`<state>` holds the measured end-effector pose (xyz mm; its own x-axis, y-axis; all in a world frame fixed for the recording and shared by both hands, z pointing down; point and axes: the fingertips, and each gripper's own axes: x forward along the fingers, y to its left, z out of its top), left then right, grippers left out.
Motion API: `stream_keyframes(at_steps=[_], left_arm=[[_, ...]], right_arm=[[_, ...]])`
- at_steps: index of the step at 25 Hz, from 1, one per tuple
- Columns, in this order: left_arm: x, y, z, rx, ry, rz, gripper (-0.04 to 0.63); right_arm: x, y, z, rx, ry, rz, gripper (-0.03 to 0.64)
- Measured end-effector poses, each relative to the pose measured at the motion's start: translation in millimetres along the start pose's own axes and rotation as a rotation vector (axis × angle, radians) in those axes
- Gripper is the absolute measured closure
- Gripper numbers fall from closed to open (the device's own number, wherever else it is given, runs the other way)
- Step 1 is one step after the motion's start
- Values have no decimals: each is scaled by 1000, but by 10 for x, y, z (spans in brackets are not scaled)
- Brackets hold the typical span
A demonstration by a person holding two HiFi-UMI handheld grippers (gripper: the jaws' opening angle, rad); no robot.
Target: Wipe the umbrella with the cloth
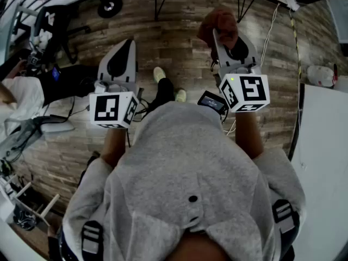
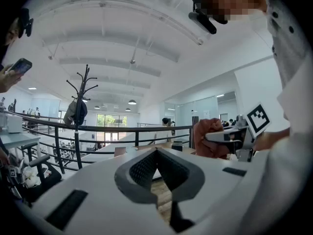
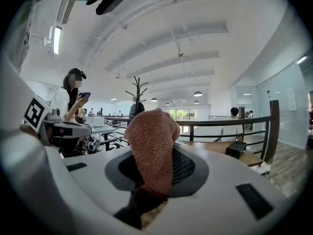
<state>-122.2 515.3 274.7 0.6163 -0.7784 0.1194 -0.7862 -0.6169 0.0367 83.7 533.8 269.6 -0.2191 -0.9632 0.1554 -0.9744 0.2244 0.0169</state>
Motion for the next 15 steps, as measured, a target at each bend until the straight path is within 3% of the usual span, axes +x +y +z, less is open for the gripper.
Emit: stream_keyframes(at_steps=[15], left_arm=[[1111,603,215,-7,0,-45,583]], right_arm=[[1087,-359,250,39,-16,-19,504]])
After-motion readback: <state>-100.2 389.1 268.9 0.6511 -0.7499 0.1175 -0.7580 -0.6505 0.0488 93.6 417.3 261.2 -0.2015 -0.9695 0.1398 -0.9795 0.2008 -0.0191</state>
